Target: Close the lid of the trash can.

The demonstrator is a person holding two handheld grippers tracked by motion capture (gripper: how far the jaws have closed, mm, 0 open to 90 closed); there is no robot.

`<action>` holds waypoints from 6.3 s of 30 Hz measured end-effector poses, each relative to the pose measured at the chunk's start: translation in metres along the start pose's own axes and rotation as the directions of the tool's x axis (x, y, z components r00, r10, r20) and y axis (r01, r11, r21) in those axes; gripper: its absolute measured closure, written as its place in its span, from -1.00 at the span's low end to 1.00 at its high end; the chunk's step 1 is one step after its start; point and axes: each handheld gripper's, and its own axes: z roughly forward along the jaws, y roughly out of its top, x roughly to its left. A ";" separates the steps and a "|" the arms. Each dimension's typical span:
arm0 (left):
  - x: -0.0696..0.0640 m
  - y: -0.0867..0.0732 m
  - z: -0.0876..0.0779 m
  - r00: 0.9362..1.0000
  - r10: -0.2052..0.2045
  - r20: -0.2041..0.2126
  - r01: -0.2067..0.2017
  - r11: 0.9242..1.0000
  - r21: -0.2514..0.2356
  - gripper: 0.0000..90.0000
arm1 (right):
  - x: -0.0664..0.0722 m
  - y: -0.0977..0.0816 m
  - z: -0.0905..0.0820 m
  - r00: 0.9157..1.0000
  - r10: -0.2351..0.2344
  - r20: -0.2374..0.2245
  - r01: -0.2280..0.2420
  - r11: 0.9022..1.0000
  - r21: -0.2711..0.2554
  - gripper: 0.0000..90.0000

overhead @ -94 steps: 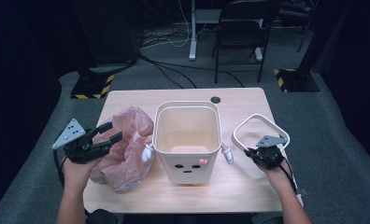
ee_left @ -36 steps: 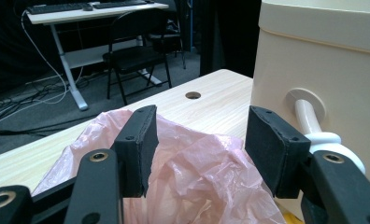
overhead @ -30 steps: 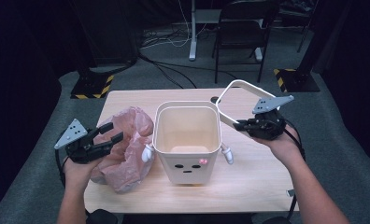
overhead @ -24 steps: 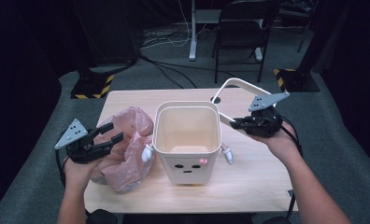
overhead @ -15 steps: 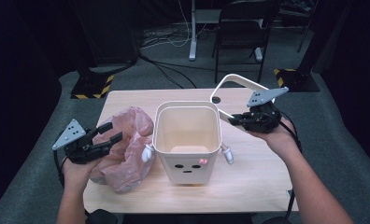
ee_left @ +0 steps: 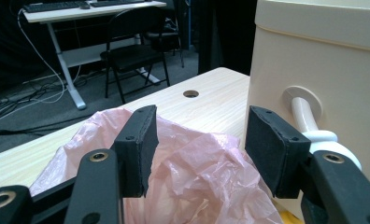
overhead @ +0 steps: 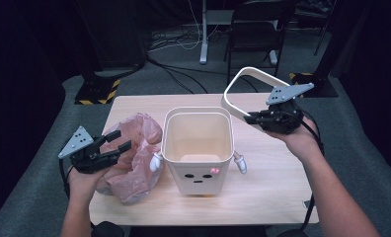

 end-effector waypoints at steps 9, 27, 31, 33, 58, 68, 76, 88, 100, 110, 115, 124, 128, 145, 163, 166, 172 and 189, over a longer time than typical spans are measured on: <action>0.000 0.000 0.000 1.000 -0.004 -0.001 0.004 1.000 -0.001 -0.03 | 0.004 0.014 -0.012 1.000 -0.017 -0.011 0.017 1.000 -0.016 0.87; 0.002 -0.001 -0.001 1.000 -0.010 -0.004 0.010 1.000 -0.002 -0.03 | 0.034 0.035 -0.014 0.989 -0.105 -0.106 0.101 0.994 -0.034 0.87; 0.003 -0.002 -0.001 1.000 -0.011 -0.008 0.011 1.000 -0.002 -0.03 | 0.044 0.039 -0.011 0.982 -0.127 -0.138 0.123 0.992 -0.038 0.87; 0.003 -0.001 -0.002 1.000 -0.011 -0.008 0.011 1.000 -0.003 -0.03 | 0.048 0.042 -0.010 0.979 -0.140 -0.148 0.136 0.990 -0.036 0.87; 0.003 -0.002 -0.003 1.000 -0.012 -0.014 0.012 1.000 -0.005 -0.03 | 0.089 0.060 0.011 0.928 -0.251 -0.276 0.250 0.967 -0.037 0.87; 0.003 -0.003 -0.006 1.000 -0.014 -0.022 0.014 1.000 -0.002 -0.03 | 0.100 0.066 0.015 0.905 -0.280 -0.321 0.281 0.959 -0.045 0.87; 0.003 -0.004 -0.009 0.999 -0.016 -0.031 0.016 1.000 -0.003 -0.03 | 0.110 0.070 0.017 0.881 -0.311 -0.356 0.318 0.947 -0.040 0.87; 0.002 -0.005 -0.009 0.999 -0.017 -0.032 0.017 1.000 0.000 -0.03 | 0.114 0.071 0.018 0.865 -0.324 -0.384 0.336 0.941 -0.036 0.87; 0.002 -0.005 -0.009 0.999 -0.019 -0.033 0.018 1.000 -0.002 -0.03 | 0.121 0.073 0.018 0.853 -0.337 -0.400 0.358 0.933 -0.023 0.87; 0.003 -0.005 -0.010 0.999 -0.021 -0.035 0.021 1.000 -0.007 -0.03 | 0.123 0.075 0.020 0.841 -0.346 -0.416 0.377 0.926 -0.007 0.87; 0.002 -0.005 -0.009 0.999 -0.019 -0.035 0.019 1.000 -0.003 -0.03 | 0.125 0.074 0.020 0.840 -0.346 -0.417 0.383 0.924 0.004 0.87; 0.003 -0.005 -0.010 0.999 -0.019 -0.037 0.018 1.000 -0.004 -0.03 | 0.122 0.072 0.022 0.843 -0.327 -0.426 0.368 0.930 0.015 0.87; 0.003 -0.005 -0.010 0.999 -0.018 -0.037 0.018 1.000 -0.005 -0.03 | 0.122 0.072 0.024 0.843 -0.329 -0.426 0.370 0.929 0.015 0.87; 0.003 -0.005 -0.010 0.999 -0.019 -0.039 0.018 1.000 -0.004 -0.03 | 0.119 0.072 0.024 0.845 -0.306 -0.438 0.352 0.936 0.024 0.86; 0.003 -0.005 -0.010 0.999 -0.018 -0.041 0.018 1.000 -0.005 -0.03 | 0.119 0.068 0.032 0.847 -0.293 -0.444 0.346 0.937 0.042 0.85; 0.003 -0.005 -0.011 0.999 -0.020 -0.043 0.020 1.000 -0.006 -0.03 | 0.120 0.068 0.031 0.846 -0.298 -0.442 0.351 0.935 0.042 0.85; 0.003 -0.005 -0.011 0.999 -0.017 -0.043 0.017 1.000 -0.007 -0.03 | 0.119 0.067 0.032 0.846 -0.298 -0.442 0.349 0.936 0.036 0.85; 0.005 -0.006 -0.011 0.999 -0.023 -0.047 0.022 1.000 -0.005 -0.03 | 0.109 0.058 0.025 0.881 -0.256 -0.398 0.262 0.964 -0.040 0.36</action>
